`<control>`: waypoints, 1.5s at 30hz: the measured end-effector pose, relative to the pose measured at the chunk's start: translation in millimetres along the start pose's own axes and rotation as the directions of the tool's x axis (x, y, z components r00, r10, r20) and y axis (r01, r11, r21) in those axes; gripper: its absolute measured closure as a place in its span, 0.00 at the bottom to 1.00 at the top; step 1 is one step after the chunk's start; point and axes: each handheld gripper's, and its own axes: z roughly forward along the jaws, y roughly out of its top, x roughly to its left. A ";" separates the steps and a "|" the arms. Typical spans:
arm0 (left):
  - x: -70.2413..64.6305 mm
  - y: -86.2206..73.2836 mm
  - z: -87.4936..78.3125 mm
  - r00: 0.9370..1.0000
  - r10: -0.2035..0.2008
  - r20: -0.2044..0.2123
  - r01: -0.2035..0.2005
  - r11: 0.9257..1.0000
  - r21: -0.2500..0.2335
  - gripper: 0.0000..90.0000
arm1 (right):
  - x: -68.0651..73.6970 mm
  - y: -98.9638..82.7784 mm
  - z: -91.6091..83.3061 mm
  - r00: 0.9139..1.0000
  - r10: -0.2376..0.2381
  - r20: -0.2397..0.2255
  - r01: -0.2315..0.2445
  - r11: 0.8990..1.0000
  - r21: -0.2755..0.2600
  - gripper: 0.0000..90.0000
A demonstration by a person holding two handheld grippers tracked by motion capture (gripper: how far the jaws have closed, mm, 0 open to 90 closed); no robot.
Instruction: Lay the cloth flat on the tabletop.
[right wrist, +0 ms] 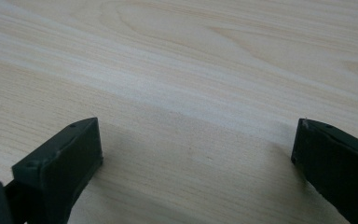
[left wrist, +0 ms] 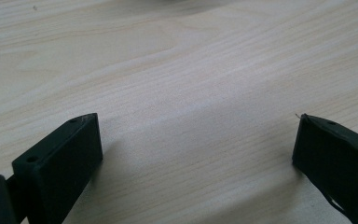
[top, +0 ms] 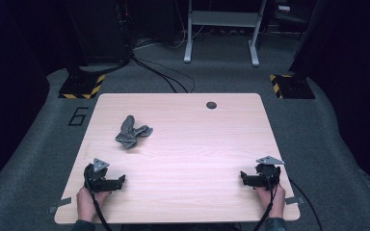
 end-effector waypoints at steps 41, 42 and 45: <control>9.7 97.8 1.7 0.996 0.083 0.041 -0.081 0.996 -0.040 0.03 | -0.2 0.0 0.1 1.000 -0.001 0.000 0.001 1.000 -0.002 0.02; 9.7 101.3 3.8 0.996 0.087 0.038 -0.085 0.995 -0.044 0.03 | -0.2 0.0 0.1 1.000 -0.001 0.000 0.001 1.000 -0.002 0.02; 10.6 112.4 10.1 0.995 0.100 0.029 -0.098 0.994 -0.049 0.04 | -0.2 0.1 0.1 1.000 0.000 0.000 0.000 1.000 -0.001 0.02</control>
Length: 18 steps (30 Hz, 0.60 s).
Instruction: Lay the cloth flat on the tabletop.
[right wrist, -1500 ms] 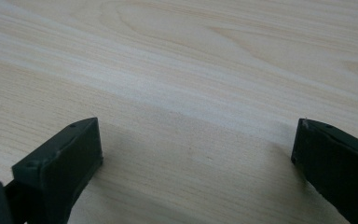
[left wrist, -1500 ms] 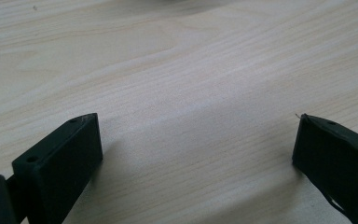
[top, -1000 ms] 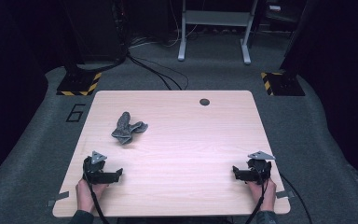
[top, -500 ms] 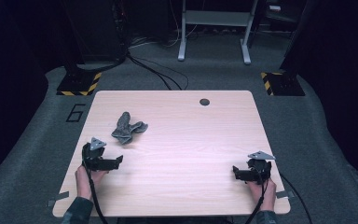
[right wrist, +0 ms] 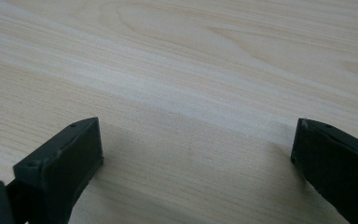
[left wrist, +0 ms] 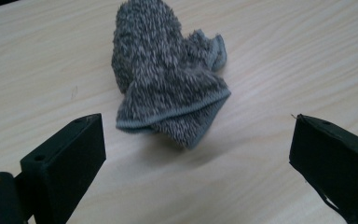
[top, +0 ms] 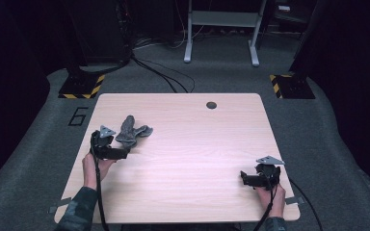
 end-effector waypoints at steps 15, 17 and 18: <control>19.3 37.9 48.9 0.998 -0.064 -0.010 0.064 0.998 0.027 0.07 | 0.0 0.0 0.0 1.000 0.000 0.000 0.000 1.000 0.000 0.02; 20.3 38.1 52.3 0.998 -0.064 -0.007 0.064 0.997 0.040 0.08 | 0.0 0.0 0.0 1.000 0.000 0.000 0.000 1.000 0.000 0.02; 21.5 37.1 59.6 0.997 -0.071 -0.006 0.071 0.996 0.062 0.09 | 0.0 0.0 0.0 1.000 0.000 0.000 0.000 1.000 0.000 0.02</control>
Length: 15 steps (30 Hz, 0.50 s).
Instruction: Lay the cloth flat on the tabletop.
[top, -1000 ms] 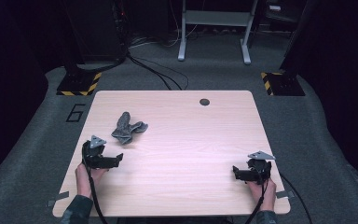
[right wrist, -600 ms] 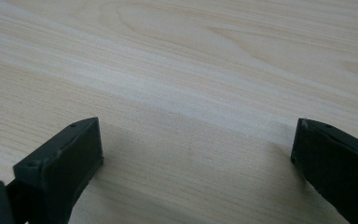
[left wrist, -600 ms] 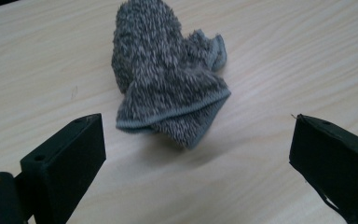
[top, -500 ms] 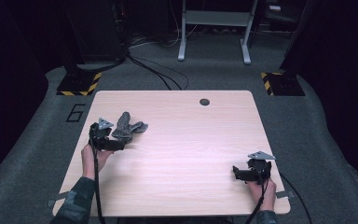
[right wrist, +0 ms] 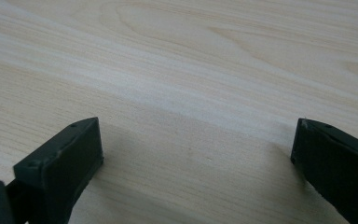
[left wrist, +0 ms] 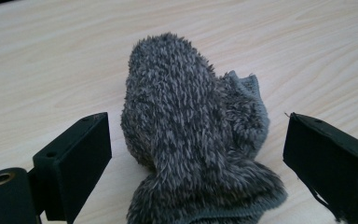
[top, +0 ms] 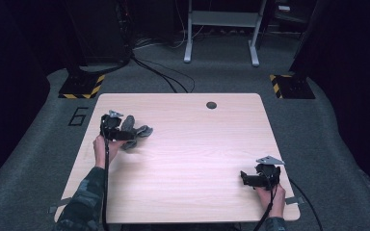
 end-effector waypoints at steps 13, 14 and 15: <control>5.0 -14.2 26.4 0.999 -0.051 0.016 0.050 0.997 0.059 0.35 | 0.1 -0.1 -0.1 1.000 0.000 0.000 0.000 1.000 0.000 0.02; 5.7 -14.4 27.1 0.999 -0.050 0.014 0.049 0.997 0.063 0.40 | 0.1 -0.1 -0.1 1.000 0.001 0.000 -0.001 1.000 0.000 0.02; 5.4 -14.7 27.9 0.999 -0.049 0.011 0.048 0.997 0.061 0.43 | 0.1 0.0 0.0 1.000 0.001 0.000 -0.001 1.000 0.000 0.02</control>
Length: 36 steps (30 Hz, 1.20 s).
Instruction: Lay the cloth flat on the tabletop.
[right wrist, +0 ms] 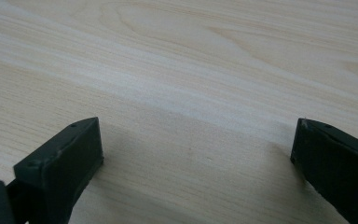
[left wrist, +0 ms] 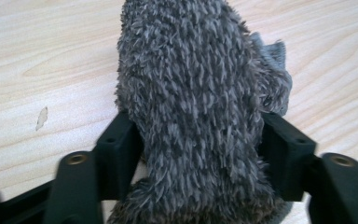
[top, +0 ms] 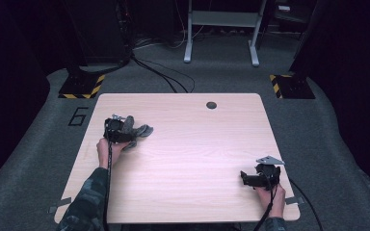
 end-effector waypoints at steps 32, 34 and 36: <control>-39.1 21.2 -64.2 0.989 0.118 0.092 -0.099 0.978 -0.184 0.76 | 0.1 0.0 -0.1 1.000 0.000 -0.001 0.000 1.000 0.000 0.02; -47.9 23.5 -71.4 0.985 0.141 0.102 -0.119 0.973 -0.200 0.76 | 0.0 0.0 -0.1 1.000 0.000 -0.001 0.000 1.000 -0.001 0.02; -54.3 24.9 -77.1 0.981 0.159 0.112 -0.134 0.969 -0.206 0.76 | 0.1 0.0 -0.1 1.000 0.000 -0.001 0.000 1.000 0.000 0.02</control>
